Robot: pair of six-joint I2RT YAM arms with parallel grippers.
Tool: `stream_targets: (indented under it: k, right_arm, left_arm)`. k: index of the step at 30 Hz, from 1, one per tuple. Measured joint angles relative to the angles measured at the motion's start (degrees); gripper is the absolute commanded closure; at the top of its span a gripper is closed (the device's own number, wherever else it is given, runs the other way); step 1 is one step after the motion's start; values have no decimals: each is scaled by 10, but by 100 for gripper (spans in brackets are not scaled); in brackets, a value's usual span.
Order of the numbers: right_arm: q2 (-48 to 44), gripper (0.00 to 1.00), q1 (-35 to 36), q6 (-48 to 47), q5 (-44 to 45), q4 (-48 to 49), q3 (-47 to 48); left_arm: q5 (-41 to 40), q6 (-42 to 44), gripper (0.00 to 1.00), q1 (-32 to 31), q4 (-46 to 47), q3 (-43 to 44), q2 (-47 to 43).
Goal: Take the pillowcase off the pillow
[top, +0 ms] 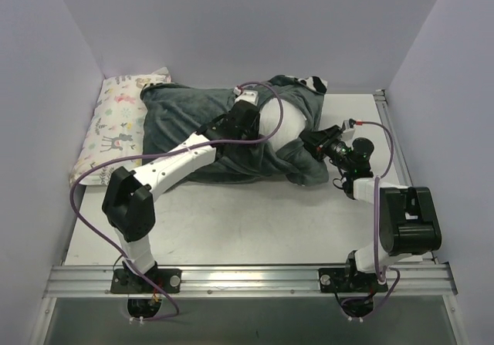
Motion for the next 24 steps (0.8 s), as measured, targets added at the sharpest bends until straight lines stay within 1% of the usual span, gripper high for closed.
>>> stream_targets:
  k: [1,2,5,6,9,12,17,21,24]
  right_arm:
    - [-5,83,2,-7,-3,-1,3]
    - [-8,83,4,-13,-5,-2,7]
    - [-10,84,8,-24,-11,-5,13]
    - [-10,84,9,-28,-12,-6,14]
    - [-10,85,13,-34,-16,-9,15]
    - [-10,86,18,-43,-19,-13,15]
    - [-10,88,20,-56,-21,-19,15]
    - [-10,89,20,-64,-21,-28,15]
    - [-10,90,20,-70,-21,-33,15]
  left_arm:
    - [0,4,45,0,-12,9,-1]
    - [0,8,40,-1,-22,17,-2]
    - [4,18,33,-4,-49,42,-5]
    - [8,21,27,-7,-54,49,-8]
    - [25,31,20,-21,-66,66,-16]
    - [39,35,16,-45,-75,91,-21]
    - [52,44,16,-83,-84,162,-19]
    - [57,46,16,-97,-84,248,14]
    - [59,46,16,-97,-84,290,52]
